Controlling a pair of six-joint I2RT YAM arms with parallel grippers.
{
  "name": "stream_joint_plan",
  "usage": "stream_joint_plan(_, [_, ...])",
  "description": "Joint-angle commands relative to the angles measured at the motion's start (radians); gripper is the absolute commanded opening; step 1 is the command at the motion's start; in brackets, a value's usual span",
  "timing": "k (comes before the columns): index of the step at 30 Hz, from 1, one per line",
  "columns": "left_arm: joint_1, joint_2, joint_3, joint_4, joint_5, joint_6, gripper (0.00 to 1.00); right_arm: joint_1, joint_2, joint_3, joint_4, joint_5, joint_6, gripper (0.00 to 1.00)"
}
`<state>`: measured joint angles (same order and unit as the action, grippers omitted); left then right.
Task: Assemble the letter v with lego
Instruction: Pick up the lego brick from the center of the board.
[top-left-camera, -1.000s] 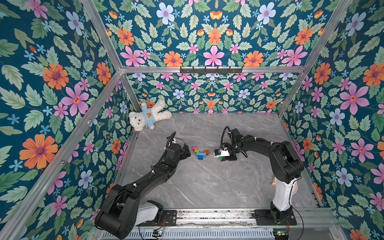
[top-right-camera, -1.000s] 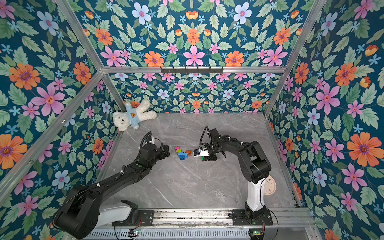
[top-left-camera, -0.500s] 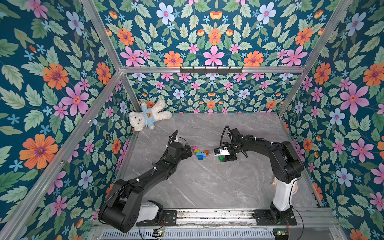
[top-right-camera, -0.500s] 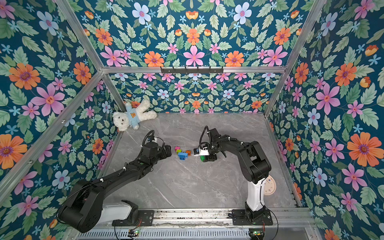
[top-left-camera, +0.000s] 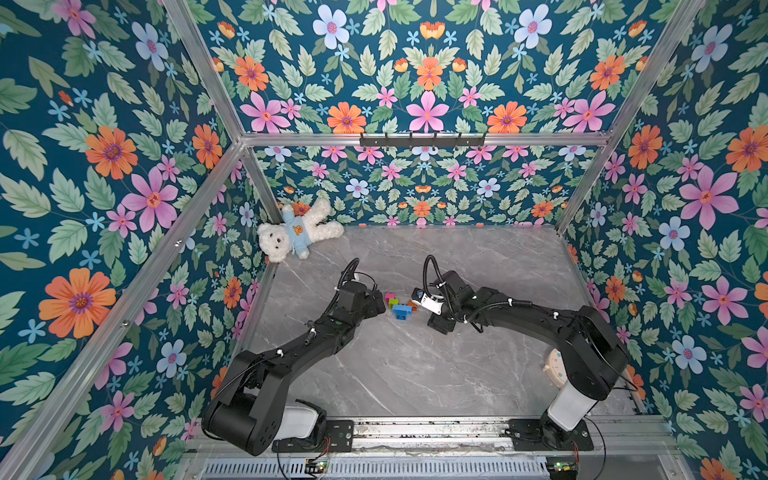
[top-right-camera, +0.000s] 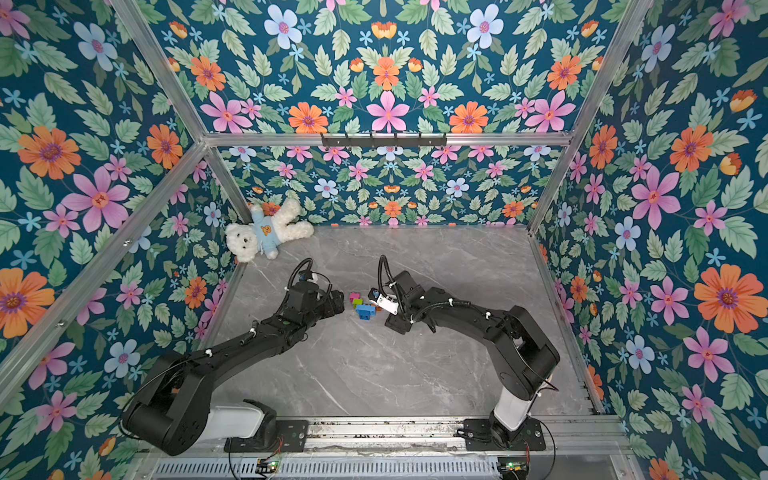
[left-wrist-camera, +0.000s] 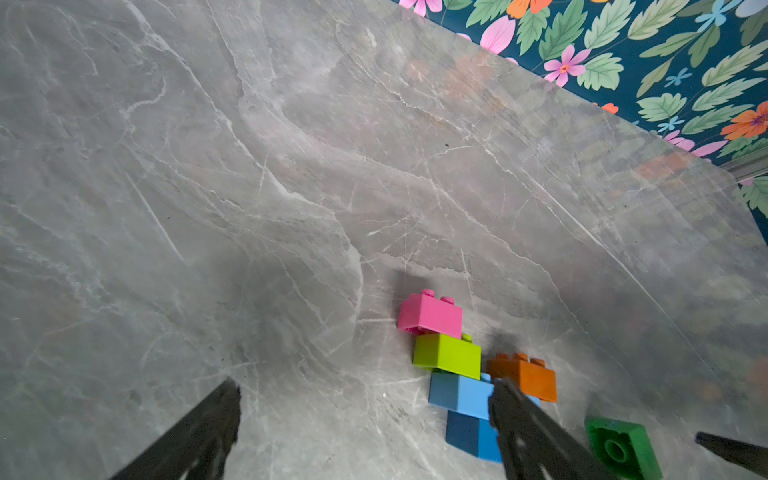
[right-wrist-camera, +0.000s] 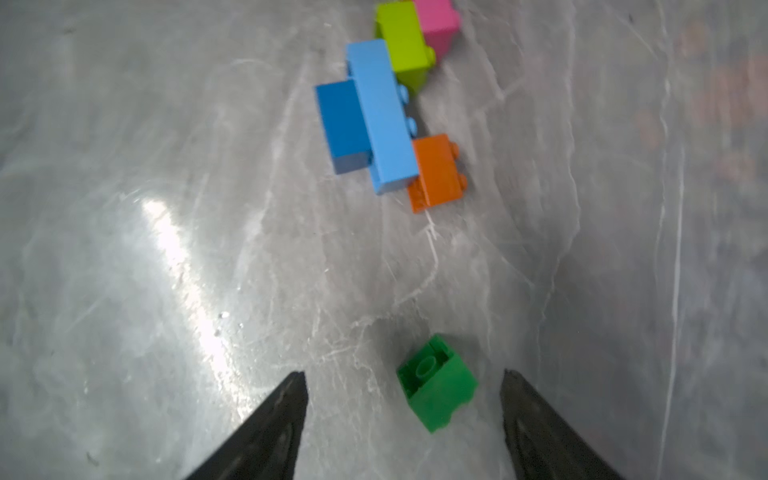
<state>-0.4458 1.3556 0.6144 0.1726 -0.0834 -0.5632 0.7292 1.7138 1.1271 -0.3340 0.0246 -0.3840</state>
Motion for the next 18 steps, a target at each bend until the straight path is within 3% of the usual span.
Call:
stream_joint_plan(1, [0.003, 0.0, 0.007, -0.015, 0.001, 0.018, 0.96, 0.023, 0.005, 0.039, -0.095, 0.225, 0.425, 0.75])
stream_joint_plan(4, [0.002, -0.001, 0.007, -0.016, -0.001, 0.023, 0.96, 0.03, 0.0, 0.065, -0.151, 0.274, 0.624, 0.75])
stream_joint_plan(10, [0.004, -0.001, 0.005, -0.015, -0.001, 0.025, 0.96, 0.029, 0.017, 0.1, -0.251, 0.28, 0.879, 0.73])
stream_joint_plan(18, [0.004, -0.002, 0.001, -0.016, 0.0, 0.027, 0.96, 0.03, 0.077, 0.127, -0.261, 0.204, 0.925, 0.69])
